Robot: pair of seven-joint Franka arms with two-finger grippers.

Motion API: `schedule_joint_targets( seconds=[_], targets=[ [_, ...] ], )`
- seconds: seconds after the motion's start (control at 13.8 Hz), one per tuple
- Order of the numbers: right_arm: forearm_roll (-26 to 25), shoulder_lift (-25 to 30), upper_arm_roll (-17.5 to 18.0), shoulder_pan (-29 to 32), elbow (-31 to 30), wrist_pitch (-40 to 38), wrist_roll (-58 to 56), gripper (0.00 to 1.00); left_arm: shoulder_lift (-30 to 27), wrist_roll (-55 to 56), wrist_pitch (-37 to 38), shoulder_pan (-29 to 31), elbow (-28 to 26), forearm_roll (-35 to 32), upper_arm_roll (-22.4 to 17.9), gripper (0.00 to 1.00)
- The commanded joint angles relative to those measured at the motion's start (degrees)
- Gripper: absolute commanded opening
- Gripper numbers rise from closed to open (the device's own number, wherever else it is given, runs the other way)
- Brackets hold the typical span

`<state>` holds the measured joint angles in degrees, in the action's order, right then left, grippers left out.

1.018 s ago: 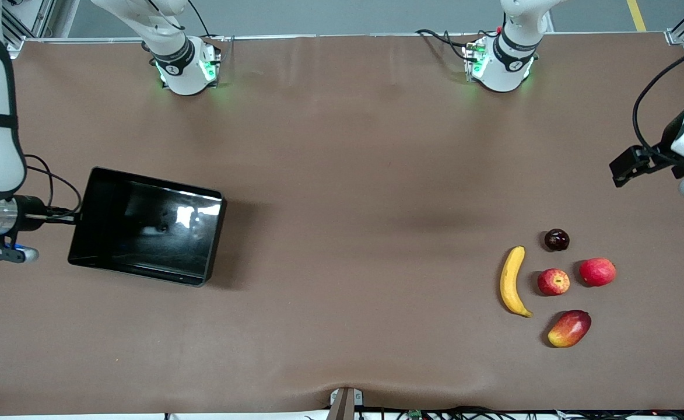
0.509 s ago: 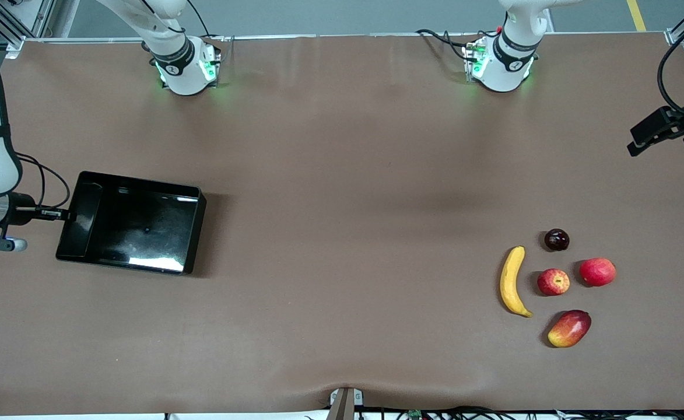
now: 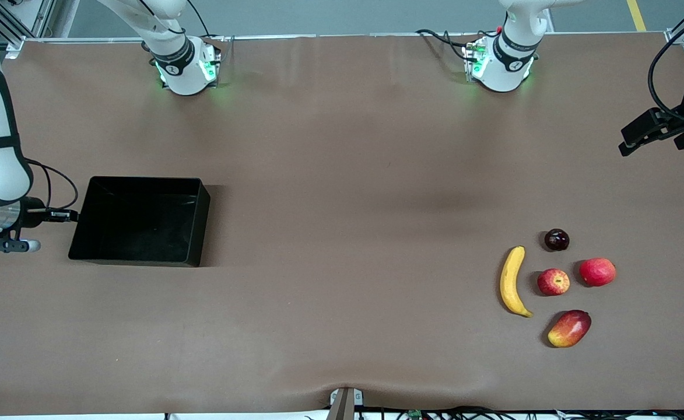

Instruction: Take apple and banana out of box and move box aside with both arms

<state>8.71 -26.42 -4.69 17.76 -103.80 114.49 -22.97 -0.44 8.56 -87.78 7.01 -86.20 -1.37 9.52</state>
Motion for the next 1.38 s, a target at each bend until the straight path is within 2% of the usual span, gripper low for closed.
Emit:
schedule_joint_targets(
  seconds=[0.0,0.22,0.29,0.44,0.65,0.8,1.02,1.09,1.31],
  targets=[
    [0.6,0.3,1.3,0.0,5.8,-5.9,-0.8,1.00,-0.5,0.4,-0.9,-0.4,-0.8,1.0,-0.6,1.00],
    [0.0,0.3,1.3,-4.1,17.8,-13.2,-0.8,1.00,-0.4,0.5,-1.0,-0.7,-0.8,1.0,-0.6,1.00],
    [-1.7,0.3,1.2,-7.0,21.2,-15.3,-0.5,1.00,-0.3,0.7,-1.7,-0.9,-0.8,1.0,-0.5,1.00],
    [-3.9,0.5,1.1,-9.9,26.1,-17.5,-0.2,1.00,0.0,0.8,-2.0,-0.9,-1.0,1.0,0.7,1.00],
    [-3.9,1.2,1.2,-12.4,31.1,-19.8,0.2,1.00,0.3,2.0,-2.1,-0.9,-1.1,0.9,1.5,1.00],
    [-3.7,3.8,1.2,-14.6,31.1,-22.6,6.0,1.00,0.7,2.1,-2.4,-0.9,-1.2,0.9,1.6,1.00],
    [-5.4,10.8,1.2,-16.6,30.3,-33.3,15.1,1.00,0.4,3.1,-2.3,-0.9,-1.6,0.9,1.8,1.00],
    [-5.5,13.6,1.2,-16.7,28.7,-36.1,17.7,1.00,0.3,3.7,-2.1,-0.9,-1.6,0.9,2.3,1.00],
    [-5.8,24.0,1.3,-18.3,18.8,-35.0,22.3,1.00,0.3,5.2,-1.8,-0.9,-1.7,0.9,2.5,1.00]
  ],
)
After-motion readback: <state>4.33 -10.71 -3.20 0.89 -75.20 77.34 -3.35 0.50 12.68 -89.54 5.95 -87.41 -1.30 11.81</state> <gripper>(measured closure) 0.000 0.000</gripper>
